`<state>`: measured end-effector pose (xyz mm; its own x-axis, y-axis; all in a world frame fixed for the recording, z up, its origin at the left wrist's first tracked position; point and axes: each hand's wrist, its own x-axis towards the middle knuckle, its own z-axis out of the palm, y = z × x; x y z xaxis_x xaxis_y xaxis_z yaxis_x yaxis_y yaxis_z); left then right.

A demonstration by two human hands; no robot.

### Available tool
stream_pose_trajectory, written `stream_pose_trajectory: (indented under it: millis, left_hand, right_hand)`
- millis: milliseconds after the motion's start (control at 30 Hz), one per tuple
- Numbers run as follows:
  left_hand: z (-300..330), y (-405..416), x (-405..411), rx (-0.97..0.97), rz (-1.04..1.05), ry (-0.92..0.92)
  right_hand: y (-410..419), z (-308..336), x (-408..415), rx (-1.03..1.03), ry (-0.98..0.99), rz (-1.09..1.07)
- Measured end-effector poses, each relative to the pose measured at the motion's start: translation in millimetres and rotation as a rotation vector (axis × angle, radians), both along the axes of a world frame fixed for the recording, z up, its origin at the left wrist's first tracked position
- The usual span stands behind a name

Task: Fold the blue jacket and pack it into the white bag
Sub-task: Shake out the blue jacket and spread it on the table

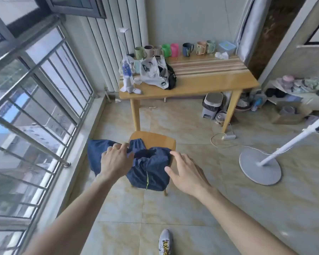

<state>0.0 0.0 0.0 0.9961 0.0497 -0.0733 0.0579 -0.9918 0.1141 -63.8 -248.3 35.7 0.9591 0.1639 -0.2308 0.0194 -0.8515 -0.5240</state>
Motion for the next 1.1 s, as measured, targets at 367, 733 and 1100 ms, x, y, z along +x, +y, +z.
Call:
stream_pose_trajectory:
  millis: [367,733,1100]
  left_hand:
    - [-119,6,114,0.187,-0.277,0.536]
    - [-64,10,160,-0.4,0.148,0.033]
    - [108,-109,215,-0.89,0.005,-0.099]
  right_hand:
    - [56,-127,128,0.131,0.455,-0.321]
    - [25,-85,160,0.078,0.144,-0.24]
    - [-101,33,189,-0.132,0.189,-0.048]
